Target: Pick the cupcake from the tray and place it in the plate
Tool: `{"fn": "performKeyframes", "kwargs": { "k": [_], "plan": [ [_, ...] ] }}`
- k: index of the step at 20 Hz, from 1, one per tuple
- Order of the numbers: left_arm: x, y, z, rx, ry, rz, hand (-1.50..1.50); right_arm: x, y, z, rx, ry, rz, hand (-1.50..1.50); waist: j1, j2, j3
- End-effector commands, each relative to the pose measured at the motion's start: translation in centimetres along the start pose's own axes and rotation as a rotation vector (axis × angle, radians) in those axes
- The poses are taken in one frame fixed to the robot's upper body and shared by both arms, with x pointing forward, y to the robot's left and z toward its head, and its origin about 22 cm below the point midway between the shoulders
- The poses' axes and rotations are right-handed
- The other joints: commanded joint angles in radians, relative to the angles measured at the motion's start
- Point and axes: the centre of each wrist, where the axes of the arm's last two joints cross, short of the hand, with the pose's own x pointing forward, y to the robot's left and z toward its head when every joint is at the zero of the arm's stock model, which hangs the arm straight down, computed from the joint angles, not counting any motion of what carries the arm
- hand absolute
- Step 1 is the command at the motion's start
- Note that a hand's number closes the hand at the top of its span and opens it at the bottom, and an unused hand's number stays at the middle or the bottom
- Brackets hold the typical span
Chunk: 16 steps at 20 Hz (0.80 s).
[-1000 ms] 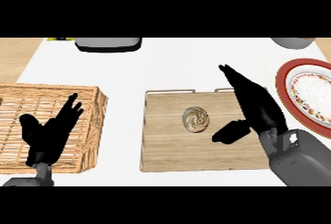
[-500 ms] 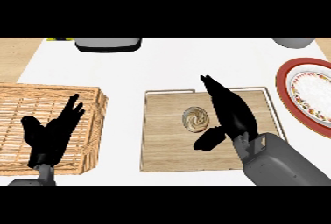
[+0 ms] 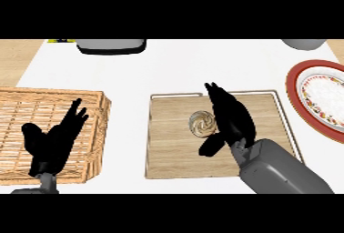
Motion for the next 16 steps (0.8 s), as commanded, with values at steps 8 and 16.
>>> {"fn": "performKeyframes", "kwargs": {
  "k": [8, 16],
  "plan": [
    [-3.3, -2.1, 0.9, -0.057, 0.121, 0.1, 0.0, 0.8, 2.6, -1.2, 0.047, 0.052, 0.046, -1.5, 0.004, 0.014, -0.029],
    [-4.2, -3.2, 0.0, -0.047, 0.14, 0.098, 0.0, -0.6, 2.4, -2.9, 0.094, -0.012, 0.181, 1.5, -0.002, 0.019, -0.029]
  ]
}}
